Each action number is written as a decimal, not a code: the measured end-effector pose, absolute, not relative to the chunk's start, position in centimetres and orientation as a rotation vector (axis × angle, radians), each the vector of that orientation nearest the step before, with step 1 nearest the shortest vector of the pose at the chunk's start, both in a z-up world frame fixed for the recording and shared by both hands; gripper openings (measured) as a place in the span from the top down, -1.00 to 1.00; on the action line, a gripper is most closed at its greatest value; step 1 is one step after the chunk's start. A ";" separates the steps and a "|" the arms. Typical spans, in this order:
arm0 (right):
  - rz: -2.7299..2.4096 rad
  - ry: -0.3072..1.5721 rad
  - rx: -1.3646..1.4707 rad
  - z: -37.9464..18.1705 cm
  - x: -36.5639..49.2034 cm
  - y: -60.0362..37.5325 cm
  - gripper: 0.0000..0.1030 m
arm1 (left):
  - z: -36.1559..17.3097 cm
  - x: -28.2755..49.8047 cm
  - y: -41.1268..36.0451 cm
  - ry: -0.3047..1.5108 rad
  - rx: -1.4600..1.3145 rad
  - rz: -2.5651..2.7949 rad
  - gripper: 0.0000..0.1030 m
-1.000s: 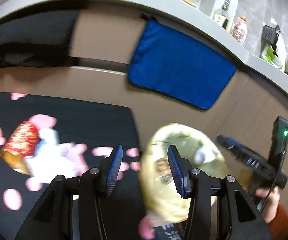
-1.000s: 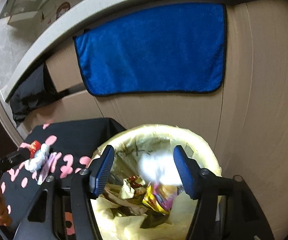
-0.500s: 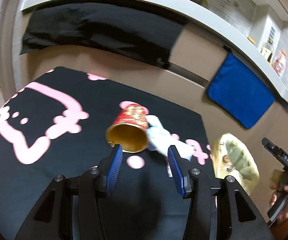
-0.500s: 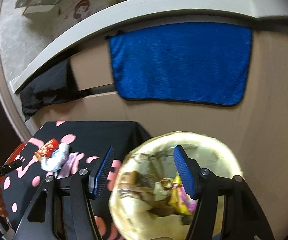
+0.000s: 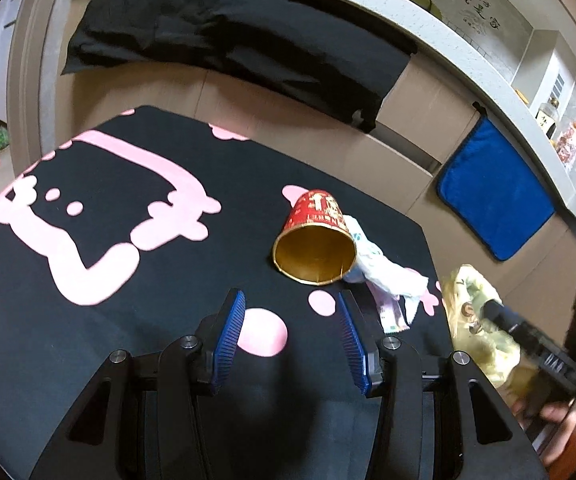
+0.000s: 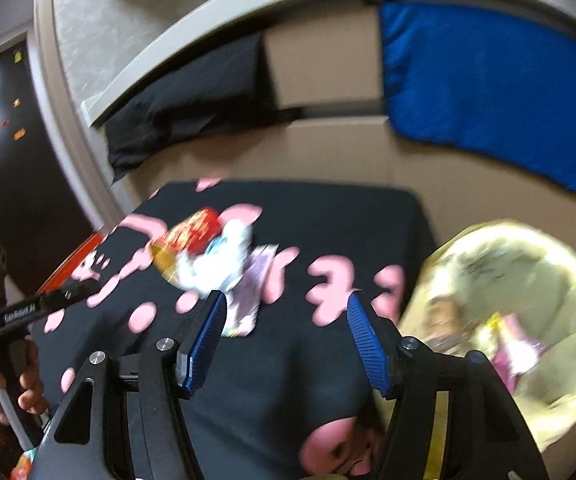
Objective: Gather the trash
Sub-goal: 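Move both tools back toward the red paper cup on the table, then reach the left tool toward the red paper cup's rim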
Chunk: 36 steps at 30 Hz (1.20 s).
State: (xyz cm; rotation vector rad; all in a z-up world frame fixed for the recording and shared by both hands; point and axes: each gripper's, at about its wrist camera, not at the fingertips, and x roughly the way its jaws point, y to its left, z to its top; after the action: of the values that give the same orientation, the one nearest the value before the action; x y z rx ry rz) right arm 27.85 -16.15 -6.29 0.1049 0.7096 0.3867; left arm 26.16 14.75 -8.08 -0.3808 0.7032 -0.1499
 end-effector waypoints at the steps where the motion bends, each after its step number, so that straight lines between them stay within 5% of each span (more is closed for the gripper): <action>1: 0.398 0.725 0.102 -6.9 27.8 -15.5 -0.16 | -8.2 26.2 14.5 0.706 -0.378 -0.153 0.06; 13: 0.477 0.823 0.125 -10.6 27.7 -13.0 -0.16 | -8.1 31.6 11.2 0.655 -0.094 -0.128 0.06; 23: 0.493 0.860 0.090 -11.8 27.5 -11.9 -0.21 | -10.6 36.9 11.5 0.713 -0.163 -0.088 0.08; 25: 0.500 0.865 0.079 -11.8 27.5 -11.8 -0.26 | -10.4 37.3 11.5 0.703 -0.180 -0.091 0.16; 30: 0.529 0.885 0.054 -11.8 27.6 -11.4 -0.46 | -9.5 36.9 11.6 0.679 -0.164 -0.091 0.75; 36: 0.539 0.908 0.059 -11.7 27.9 -10.9 -0.63 | -7.8 33.7 13.6 0.664 -0.191 -0.073 0.85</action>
State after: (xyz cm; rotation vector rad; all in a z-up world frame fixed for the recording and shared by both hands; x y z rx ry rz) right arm 27.86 -10.89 -11.71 0.0594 0.9083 0.5391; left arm 33.66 13.60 -7.77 -0.1909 0.6643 -0.0732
